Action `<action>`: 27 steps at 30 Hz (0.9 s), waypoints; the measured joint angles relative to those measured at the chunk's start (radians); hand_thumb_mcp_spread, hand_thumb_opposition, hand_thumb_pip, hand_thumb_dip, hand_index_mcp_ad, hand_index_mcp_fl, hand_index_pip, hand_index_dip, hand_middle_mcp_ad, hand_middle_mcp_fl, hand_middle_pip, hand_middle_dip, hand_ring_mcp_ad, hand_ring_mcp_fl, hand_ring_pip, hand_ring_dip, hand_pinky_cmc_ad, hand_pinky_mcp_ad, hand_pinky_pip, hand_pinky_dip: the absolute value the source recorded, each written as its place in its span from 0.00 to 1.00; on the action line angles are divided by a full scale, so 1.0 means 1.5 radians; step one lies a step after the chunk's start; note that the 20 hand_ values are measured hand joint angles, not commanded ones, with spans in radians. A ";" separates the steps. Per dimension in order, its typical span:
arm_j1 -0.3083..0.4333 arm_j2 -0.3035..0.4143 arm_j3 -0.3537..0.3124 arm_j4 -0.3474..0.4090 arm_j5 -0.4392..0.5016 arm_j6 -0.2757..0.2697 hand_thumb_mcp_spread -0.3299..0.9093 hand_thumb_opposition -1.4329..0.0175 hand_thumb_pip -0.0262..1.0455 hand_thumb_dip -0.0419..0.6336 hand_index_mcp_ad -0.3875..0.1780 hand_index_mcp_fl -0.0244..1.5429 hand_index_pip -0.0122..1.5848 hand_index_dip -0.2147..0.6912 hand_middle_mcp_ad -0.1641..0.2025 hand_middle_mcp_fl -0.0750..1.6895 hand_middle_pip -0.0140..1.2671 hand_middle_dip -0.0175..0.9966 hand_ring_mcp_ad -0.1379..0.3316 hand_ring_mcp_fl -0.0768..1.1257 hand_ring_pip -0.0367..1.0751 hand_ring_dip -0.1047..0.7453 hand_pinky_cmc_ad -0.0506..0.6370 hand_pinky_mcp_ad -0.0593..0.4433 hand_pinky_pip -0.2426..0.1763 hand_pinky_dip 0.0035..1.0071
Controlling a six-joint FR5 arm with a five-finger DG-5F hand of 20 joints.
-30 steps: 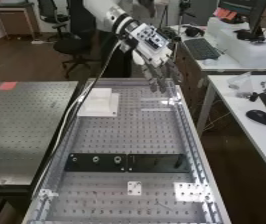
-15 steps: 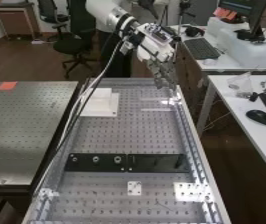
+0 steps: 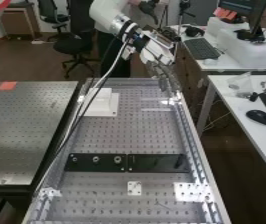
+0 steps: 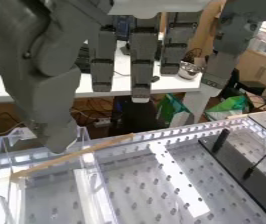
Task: Grab the chopstick and place it in the clear container
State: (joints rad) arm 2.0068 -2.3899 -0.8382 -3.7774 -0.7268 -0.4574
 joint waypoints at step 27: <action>-0.026 -0.017 -0.034 -0.035 -0.036 0.014 0.51 0.40 0.59 0.44 0.37 0.44 0.04 0.19 0.54 0.29 0.11 0.29 0.45 0.13 0.22 0.28 0.63 0.78 0.33 0.92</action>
State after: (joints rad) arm 1.9674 -2.4149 -0.8888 -3.8302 -0.7801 -0.4367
